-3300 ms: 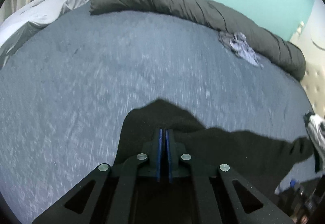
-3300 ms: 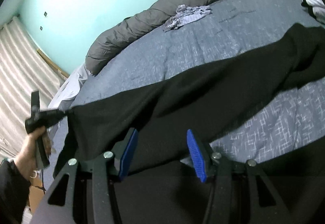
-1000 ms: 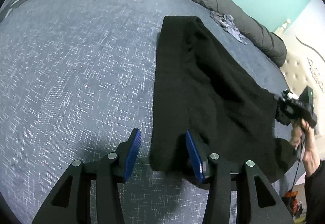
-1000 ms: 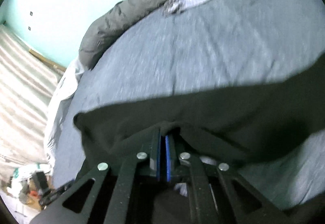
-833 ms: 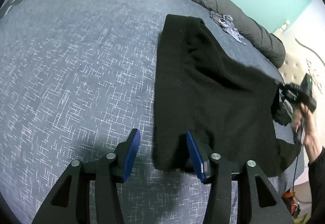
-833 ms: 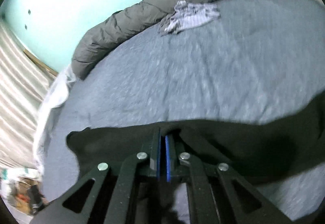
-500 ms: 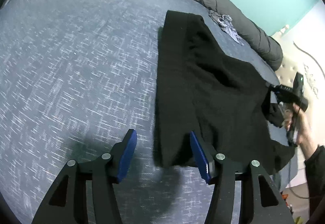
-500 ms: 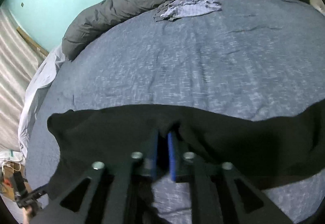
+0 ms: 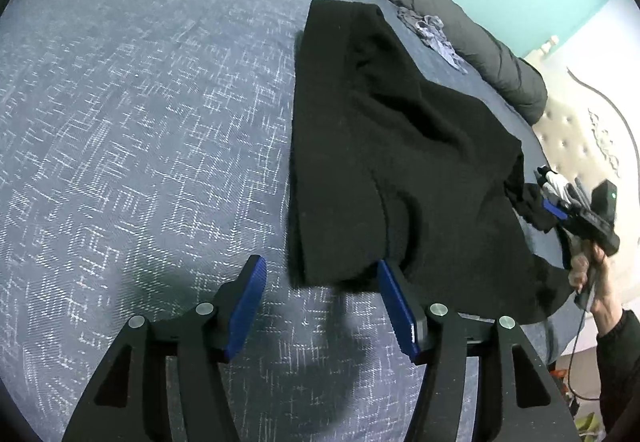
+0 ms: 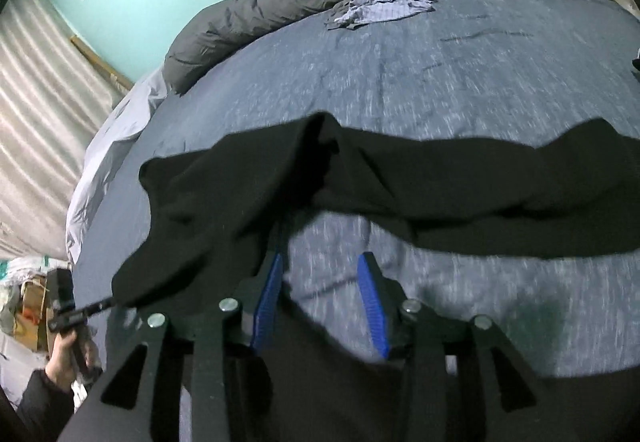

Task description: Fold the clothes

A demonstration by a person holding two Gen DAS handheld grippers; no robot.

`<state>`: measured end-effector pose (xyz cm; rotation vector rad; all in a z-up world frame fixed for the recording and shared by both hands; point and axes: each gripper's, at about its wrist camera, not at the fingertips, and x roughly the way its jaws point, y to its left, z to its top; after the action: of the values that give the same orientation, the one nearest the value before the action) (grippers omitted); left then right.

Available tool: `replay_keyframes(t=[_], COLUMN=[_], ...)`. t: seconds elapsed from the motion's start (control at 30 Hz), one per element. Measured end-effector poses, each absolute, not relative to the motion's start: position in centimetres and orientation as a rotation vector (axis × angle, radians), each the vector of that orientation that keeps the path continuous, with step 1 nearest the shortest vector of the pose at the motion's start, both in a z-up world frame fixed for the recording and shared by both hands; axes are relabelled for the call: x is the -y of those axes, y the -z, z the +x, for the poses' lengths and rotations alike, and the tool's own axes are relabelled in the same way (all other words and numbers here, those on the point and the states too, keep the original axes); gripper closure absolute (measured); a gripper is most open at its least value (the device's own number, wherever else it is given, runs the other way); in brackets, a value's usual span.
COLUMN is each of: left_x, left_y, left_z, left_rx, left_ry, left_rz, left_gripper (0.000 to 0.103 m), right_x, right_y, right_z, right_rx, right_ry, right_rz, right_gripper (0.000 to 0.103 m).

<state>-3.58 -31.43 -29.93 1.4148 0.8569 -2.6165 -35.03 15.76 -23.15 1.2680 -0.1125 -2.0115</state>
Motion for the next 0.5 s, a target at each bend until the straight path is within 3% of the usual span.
replay_keyframes(t=[0.13, 0.2, 0.3, 0.5], left_x=[31.2, 30.9, 30.3, 30.5], left_y=[29.9, 29.7, 28.6, 23.9], left_z=[-3.9, -4.1, -4.3, -4.0], left_rx=[-0.802, -0.773, -0.698, -0.622], left_ry=[2.652, 2.671, 2.687, 2.739], left_rz=[1.382, 1.375, 1.359, 1.294], left_gripper=[0.045, 0.073, 0.093, 0.098], right_x=[-16.9, -17.4, -18.0, -18.8], right_y=[23.7, 23.9, 24.0, 23.4], right_z=[-34.1, -33.9, -33.7, -32.7], right_rx=[0.108, 0.111, 0.123, 0.106], right_ry=[2.008, 2.013, 2.017, 2.016], right_rz=[1.283, 1.289, 1.299, 1.290], right_gripper=[0.063, 0.063, 0.063, 0.063])
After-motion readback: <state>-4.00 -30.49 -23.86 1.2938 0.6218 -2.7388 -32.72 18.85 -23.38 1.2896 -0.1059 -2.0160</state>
